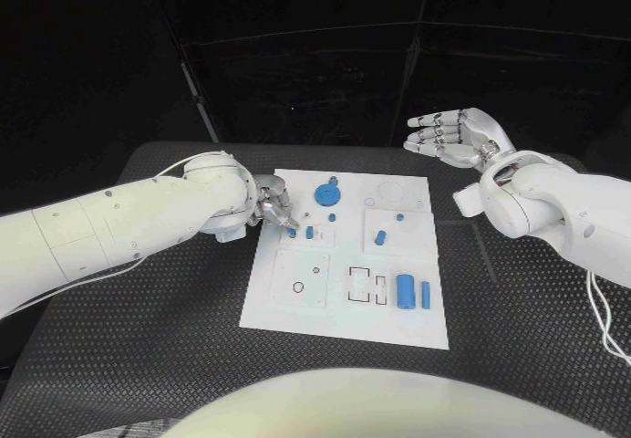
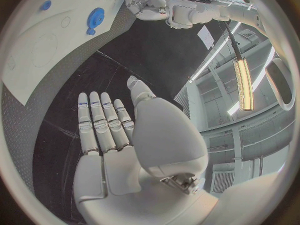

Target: Assemble the parts on the task board

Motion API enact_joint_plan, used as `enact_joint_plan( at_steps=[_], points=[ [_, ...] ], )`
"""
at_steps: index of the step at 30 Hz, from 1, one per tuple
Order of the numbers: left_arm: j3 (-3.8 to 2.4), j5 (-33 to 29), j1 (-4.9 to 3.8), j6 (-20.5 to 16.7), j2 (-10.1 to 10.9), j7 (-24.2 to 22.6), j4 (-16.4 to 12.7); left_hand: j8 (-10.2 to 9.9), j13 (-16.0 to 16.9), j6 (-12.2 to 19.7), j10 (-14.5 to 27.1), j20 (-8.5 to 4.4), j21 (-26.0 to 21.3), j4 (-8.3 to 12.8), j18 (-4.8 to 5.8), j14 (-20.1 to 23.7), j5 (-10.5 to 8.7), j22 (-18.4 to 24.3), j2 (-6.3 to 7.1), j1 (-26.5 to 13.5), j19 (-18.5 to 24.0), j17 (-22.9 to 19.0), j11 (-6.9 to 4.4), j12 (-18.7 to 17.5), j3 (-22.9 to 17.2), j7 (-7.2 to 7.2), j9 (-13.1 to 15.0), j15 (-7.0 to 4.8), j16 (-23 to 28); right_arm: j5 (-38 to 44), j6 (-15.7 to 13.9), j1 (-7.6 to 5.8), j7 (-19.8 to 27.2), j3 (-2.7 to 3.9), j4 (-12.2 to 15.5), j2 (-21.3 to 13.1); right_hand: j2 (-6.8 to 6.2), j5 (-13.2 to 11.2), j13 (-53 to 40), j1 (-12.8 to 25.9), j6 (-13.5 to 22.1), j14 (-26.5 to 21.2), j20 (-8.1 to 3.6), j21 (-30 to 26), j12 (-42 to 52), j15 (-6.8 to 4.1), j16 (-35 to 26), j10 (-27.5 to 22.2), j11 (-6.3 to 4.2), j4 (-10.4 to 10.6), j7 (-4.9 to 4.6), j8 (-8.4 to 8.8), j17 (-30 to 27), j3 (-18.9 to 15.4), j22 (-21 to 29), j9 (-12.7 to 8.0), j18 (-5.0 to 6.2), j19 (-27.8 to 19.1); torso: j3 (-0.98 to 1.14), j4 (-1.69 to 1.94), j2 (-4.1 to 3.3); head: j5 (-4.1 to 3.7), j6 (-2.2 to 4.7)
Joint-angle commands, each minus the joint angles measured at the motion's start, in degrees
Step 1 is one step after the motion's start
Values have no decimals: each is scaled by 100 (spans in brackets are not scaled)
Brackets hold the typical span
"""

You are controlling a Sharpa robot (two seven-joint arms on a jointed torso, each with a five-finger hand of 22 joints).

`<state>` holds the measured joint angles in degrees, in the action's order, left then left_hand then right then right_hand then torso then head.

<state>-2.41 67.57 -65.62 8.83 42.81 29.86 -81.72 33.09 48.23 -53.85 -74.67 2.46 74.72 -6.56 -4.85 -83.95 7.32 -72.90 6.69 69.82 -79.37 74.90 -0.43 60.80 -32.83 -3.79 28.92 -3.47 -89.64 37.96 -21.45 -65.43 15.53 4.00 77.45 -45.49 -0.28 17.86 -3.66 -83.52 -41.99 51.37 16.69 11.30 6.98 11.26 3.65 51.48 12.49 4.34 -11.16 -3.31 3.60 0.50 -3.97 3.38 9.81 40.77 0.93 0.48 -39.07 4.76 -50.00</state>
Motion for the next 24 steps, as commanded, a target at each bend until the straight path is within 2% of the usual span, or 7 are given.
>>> enact_joint_plan(
  at_steps=[1, 24],
  points=[
    [7, 96, 9, 164, 10, 13, -8, 18, -5, -10, -76, 0, 30, 821, 32, -605, 26, -1, -24, 12, -41, 1510, -48, 8, -859, 27, 10, -53, -36, -31, -20, -12, 77, 5, 4, 4, -8, -19, 9, 49, 48, -52, -7, -35, -32, -6, -20, -48, 6, -25, -392, 17, -8, -1, 12, -8, -32, 56, 0, 2, 0, 4, 0],
    [7, 117, 36, 292, 9, 24, -27, 38, -28, -11, -72, -3, 35, 835, 34, -605, 56, -9, -4, -5, -45, 1510, -52, -11, -889, 30, 20, -56, -36, -127, 26, -12, 71, 5, -3, 3, -5, -21, 9, 67, 50, -55, -7, -48, -36, -4, -19, -49, 12, -33, -403, 16, -7, -1, 16, -7, -34, 65, 1, -1, -3, 6, 0]
  ],
)
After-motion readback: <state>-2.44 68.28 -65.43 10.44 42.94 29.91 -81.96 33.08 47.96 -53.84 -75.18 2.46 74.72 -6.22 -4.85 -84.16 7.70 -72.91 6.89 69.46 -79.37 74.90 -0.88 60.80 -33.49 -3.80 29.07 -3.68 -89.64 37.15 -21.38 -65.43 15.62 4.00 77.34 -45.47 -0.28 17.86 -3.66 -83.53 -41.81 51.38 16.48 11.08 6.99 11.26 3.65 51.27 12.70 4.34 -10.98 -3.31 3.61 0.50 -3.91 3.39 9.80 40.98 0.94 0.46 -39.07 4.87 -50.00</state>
